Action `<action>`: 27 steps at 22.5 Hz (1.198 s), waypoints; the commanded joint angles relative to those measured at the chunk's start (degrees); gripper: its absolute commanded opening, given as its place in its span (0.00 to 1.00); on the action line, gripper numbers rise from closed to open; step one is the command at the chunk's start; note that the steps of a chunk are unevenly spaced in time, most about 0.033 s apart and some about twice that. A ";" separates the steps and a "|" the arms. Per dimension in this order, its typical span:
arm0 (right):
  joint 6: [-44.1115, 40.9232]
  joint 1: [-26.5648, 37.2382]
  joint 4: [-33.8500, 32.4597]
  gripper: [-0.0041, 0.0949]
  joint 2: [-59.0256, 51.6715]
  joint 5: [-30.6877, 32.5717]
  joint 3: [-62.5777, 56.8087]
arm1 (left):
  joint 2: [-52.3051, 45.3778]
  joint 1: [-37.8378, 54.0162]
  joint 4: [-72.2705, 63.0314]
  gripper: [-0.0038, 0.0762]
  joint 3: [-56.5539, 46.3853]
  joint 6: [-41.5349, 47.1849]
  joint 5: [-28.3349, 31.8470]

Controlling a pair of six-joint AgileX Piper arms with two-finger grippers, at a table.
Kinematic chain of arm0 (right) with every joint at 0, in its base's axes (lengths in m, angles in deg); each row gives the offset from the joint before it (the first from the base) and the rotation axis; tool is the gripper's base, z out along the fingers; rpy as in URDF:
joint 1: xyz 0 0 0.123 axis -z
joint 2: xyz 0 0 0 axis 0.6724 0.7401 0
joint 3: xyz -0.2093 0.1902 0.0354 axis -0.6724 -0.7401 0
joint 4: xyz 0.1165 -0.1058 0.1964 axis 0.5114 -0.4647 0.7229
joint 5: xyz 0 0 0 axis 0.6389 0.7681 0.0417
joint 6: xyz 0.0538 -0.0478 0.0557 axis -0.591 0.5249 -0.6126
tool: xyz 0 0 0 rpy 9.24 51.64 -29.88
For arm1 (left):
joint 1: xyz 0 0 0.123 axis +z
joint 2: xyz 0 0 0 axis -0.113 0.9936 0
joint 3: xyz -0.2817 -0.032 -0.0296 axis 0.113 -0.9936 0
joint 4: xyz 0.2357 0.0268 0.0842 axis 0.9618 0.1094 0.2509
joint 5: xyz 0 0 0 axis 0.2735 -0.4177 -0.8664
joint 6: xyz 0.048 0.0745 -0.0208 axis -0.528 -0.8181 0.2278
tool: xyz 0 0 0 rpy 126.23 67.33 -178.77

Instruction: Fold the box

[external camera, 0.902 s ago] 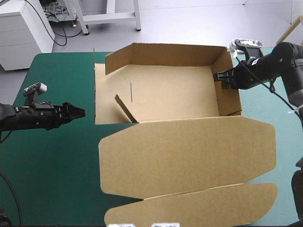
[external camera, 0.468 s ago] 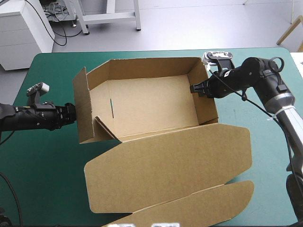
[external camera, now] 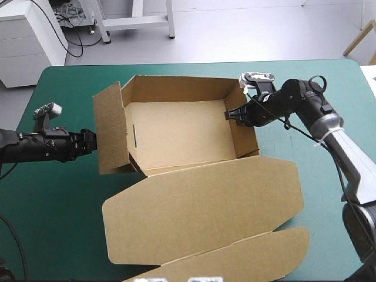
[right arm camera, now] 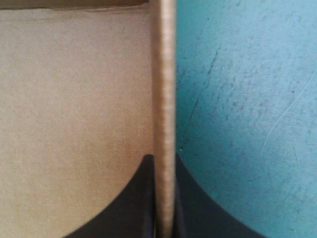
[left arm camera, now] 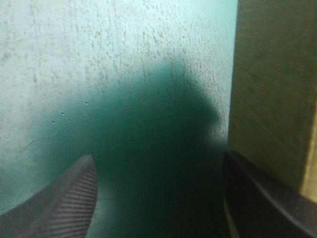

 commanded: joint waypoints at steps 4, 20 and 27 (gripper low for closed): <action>-0.88 -2.32 3.22 0.02 1.05 -3.65 1.52 | -1.38 -0.13 -4.26 0.68 1.87 -0.33 -2.01; -0.86 -9.56 8.18 0.02 7.54 -8.74 1.52 | -1.38 -8.36 -5.72 0.68 1.87 -3.19 -2.36; -0.86 -13.20 8.73 0.02 7.60 -11.54 1.52 | -1.38 -8.67 2.97 0.64 1.76 0.81 -0.40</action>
